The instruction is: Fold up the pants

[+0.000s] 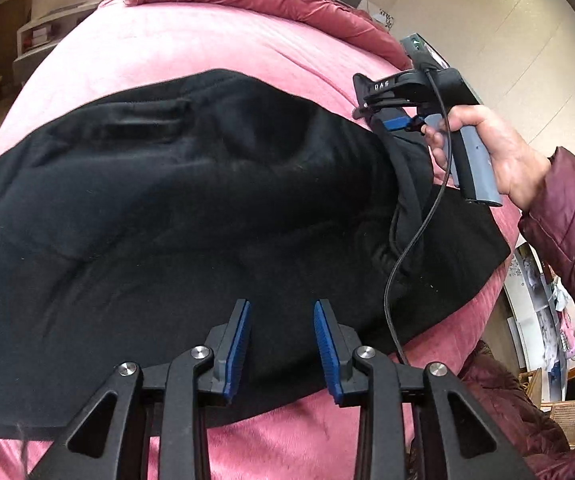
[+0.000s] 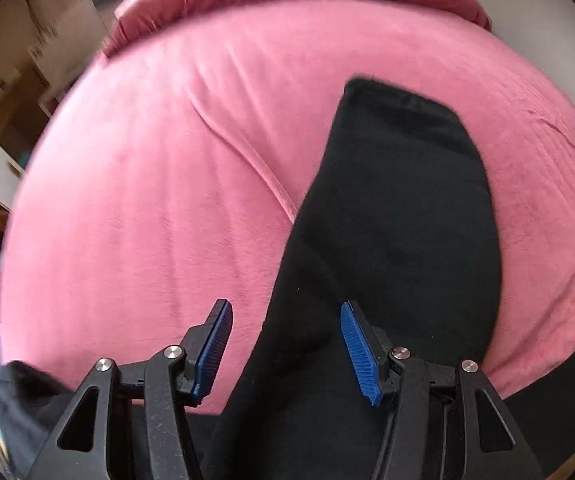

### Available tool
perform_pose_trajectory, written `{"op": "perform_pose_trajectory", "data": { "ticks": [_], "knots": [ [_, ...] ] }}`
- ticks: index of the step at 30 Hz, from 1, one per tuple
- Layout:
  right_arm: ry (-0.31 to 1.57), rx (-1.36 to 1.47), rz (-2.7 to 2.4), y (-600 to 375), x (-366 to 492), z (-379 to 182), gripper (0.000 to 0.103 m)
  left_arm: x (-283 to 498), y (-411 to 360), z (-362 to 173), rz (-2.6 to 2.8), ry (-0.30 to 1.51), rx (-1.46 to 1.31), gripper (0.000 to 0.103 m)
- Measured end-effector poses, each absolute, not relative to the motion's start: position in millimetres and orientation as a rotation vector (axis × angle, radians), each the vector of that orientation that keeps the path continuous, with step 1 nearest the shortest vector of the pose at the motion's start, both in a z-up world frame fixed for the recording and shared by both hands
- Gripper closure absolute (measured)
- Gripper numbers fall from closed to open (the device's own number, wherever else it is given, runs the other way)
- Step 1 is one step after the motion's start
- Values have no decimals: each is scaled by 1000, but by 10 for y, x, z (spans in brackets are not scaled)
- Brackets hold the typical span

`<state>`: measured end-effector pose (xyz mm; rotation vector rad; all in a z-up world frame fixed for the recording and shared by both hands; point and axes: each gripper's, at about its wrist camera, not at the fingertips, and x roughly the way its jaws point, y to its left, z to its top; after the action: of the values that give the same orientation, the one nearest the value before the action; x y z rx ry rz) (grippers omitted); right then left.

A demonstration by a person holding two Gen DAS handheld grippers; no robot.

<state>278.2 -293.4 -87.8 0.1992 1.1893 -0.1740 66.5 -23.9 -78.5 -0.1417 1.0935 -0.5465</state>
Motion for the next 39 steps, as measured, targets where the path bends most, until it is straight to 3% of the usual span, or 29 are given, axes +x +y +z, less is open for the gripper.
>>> {"op": "perform_pose_trajectory", "data": {
  "ticks": [1, 3, 4, 15, 20, 26, 29, 33, 39],
  "knots": [
    [1194, 170, -188, -2939, 2788, -886, 78, 667, -245, -801, -545, 1094, -145, 69],
    [1186, 166, -173, -2994, 2756, -839, 96, 656, -235, -814, -542, 1093, -154, 69],
    [1168, 188, -167, -3056, 2709, -786, 96, 666, -244, -817, -543, 1094, -156, 69],
    [859, 616, -172, -4158, 1215, -156, 96, 559, -386, -727, -611, 1082, -104, 68],
    [869, 753, -244, -4474, 360, -481, 97, 532, -587, -771, -634, 1102, -66, 68],
    [913, 841, -278, -4734, -57, -872, 96, 542, -753, -796, -638, 1117, -18, 68],
    [896, 879, -273, -4858, -81, -913, 89, 537, -815, -777, -646, 1112, 10, 67],
    [835, 904, -331, -5117, -114, -925, 63, 505, -890, -831, -647, 1123, 44, 66],
    [729, 1009, -430, -5723, -172, -984, 63, 492, -938, -872, -635, 1134, 52, 66]
  ]
}}
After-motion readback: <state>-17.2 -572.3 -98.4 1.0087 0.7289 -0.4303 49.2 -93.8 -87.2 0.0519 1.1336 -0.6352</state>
